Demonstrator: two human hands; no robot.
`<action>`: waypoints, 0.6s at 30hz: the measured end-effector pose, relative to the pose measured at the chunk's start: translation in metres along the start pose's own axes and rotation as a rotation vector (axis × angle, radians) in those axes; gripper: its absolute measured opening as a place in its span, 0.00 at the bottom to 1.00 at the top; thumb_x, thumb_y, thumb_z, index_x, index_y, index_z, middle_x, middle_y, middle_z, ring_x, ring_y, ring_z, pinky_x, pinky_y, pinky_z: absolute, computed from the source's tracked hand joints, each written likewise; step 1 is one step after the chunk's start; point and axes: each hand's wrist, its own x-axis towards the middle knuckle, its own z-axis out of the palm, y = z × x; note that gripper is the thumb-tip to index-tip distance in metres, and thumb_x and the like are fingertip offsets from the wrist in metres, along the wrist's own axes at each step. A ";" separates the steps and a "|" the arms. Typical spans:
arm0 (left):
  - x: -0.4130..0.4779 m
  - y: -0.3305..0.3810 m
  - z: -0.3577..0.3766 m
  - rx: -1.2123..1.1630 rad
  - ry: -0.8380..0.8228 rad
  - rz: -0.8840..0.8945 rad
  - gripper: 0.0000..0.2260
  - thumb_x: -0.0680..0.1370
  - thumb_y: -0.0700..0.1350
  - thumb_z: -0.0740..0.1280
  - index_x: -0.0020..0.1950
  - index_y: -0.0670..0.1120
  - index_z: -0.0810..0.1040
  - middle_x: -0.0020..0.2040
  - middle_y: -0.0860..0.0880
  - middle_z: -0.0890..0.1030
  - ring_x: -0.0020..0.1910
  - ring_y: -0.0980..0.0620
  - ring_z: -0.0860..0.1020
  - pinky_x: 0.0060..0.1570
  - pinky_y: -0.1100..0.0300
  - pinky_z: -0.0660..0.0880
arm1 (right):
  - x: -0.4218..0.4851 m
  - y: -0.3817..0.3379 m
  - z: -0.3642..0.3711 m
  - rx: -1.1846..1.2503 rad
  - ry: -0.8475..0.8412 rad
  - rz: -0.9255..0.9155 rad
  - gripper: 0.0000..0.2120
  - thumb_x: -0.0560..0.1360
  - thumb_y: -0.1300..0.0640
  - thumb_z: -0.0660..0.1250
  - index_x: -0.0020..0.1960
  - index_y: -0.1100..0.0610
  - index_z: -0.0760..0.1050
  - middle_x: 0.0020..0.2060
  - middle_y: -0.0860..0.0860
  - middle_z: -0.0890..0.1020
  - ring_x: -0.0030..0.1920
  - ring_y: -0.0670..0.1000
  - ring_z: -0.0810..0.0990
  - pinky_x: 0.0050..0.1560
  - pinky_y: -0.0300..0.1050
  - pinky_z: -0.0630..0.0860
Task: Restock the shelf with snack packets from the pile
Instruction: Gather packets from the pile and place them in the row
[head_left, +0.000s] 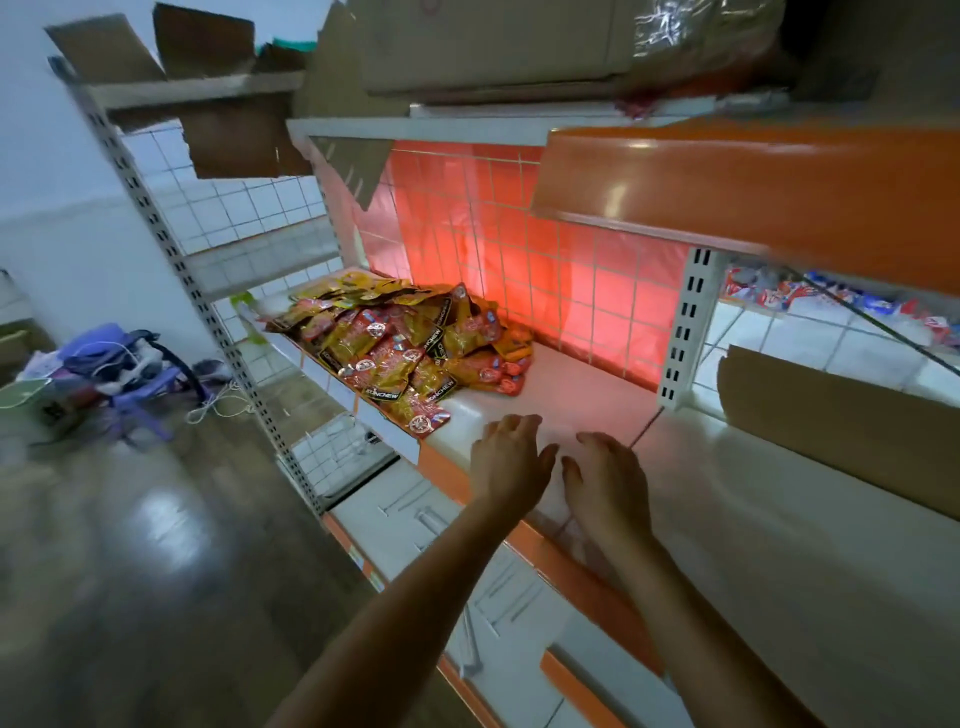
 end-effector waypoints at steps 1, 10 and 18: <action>0.009 -0.008 -0.001 0.011 -0.005 -0.020 0.22 0.79 0.56 0.62 0.71 0.49 0.69 0.69 0.47 0.73 0.67 0.46 0.70 0.62 0.50 0.71 | 0.010 -0.006 0.007 0.005 -0.017 -0.009 0.19 0.78 0.53 0.63 0.69 0.54 0.70 0.67 0.50 0.74 0.68 0.52 0.70 0.67 0.48 0.69; 0.075 -0.070 -0.001 0.034 0.005 -0.073 0.21 0.79 0.54 0.63 0.69 0.46 0.69 0.67 0.46 0.73 0.66 0.46 0.70 0.62 0.52 0.70 | 0.079 -0.042 0.056 0.024 -0.087 -0.030 0.16 0.78 0.50 0.63 0.64 0.54 0.73 0.57 0.52 0.80 0.56 0.52 0.77 0.53 0.42 0.73; 0.156 -0.123 0.000 0.071 -0.026 0.056 0.10 0.81 0.45 0.60 0.61 0.45 0.75 0.57 0.46 0.76 0.56 0.48 0.74 0.57 0.54 0.73 | 0.131 -0.065 0.091 -0.098 -0.125 0.162 0.19 0.78 0.45 0.59 0.61 0.58 0.70 0.55 0.57 0.76 0.56 0.59 0.76 0.51 0.48 0.73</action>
